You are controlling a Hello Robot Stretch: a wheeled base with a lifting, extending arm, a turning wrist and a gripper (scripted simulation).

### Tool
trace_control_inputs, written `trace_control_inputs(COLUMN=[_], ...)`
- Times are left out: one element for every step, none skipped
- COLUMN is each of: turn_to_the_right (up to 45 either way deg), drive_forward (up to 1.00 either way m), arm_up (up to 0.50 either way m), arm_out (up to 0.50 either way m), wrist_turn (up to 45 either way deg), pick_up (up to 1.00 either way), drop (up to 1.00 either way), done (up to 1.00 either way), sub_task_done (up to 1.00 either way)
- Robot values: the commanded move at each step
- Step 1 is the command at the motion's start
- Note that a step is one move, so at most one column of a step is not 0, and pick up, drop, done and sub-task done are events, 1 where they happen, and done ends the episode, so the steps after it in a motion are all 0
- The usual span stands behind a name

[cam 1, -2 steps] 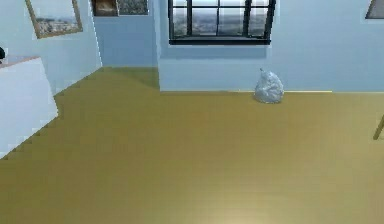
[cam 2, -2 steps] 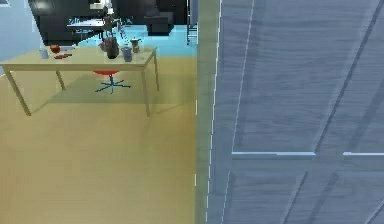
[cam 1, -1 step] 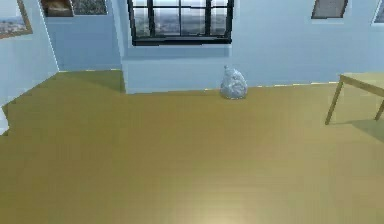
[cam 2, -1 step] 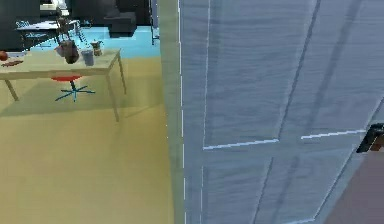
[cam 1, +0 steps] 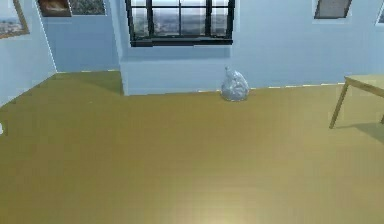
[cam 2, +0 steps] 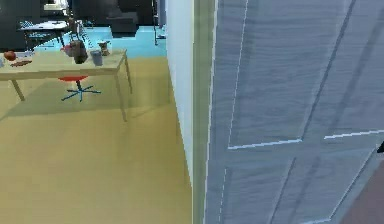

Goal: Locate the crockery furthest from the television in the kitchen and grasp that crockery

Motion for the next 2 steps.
trace_control_inputs(turn_to_the_right=[33.0,0.0], drive_forward=[0.00,0.50], arm_up=[0.00,0.00], arm_out=[0.00,0.00], wrist_turn=[0.0,0.0], pick_up=[0.00,0.00], drop=[0.00,0.00], done=[0.00,0.00], sub_task_done=[0.00,0.00])
